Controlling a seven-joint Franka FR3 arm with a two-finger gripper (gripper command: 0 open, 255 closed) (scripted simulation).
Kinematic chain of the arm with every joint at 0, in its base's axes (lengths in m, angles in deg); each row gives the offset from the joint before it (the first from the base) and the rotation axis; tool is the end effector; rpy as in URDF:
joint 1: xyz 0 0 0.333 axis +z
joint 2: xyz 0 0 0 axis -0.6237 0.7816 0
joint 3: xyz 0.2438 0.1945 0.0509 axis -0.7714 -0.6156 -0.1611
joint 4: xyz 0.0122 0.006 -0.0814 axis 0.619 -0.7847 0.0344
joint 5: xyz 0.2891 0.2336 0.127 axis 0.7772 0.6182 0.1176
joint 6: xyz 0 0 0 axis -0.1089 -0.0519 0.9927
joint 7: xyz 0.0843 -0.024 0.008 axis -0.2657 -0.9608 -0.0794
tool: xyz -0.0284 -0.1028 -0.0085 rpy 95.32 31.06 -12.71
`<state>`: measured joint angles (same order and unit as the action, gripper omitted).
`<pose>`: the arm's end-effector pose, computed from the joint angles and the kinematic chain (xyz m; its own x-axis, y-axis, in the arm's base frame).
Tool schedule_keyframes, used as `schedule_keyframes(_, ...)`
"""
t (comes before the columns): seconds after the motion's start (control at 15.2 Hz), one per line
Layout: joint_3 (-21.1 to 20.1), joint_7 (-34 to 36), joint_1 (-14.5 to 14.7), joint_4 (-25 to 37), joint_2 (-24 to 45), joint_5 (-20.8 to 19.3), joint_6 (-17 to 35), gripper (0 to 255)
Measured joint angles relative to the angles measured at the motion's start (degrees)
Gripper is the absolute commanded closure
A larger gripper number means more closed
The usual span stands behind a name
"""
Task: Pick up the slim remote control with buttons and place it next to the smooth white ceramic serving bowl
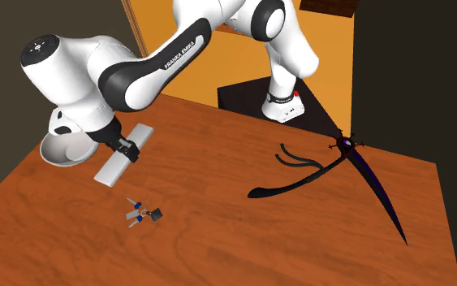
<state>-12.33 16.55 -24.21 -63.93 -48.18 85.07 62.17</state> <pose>0.6678 0.2623 0.4722 0.7237 0.6901 -0.0008 0.6900 -0.7236 -0.0205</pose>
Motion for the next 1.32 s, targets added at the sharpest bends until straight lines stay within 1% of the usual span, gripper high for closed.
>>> schedule_keyframes(0.13,0.3,-0.6,-0.1,3.0,2.6,-0.2,-0.5,255)
schedule_keyframes(0.59,0.4,-0.7,-0.6,-2.1,2.7,-0.3,4.7,255)
schedule_keyframes(1.32,0.6,-0.6,-0.8,-8.4,4.1,-0.6,12.4,255)
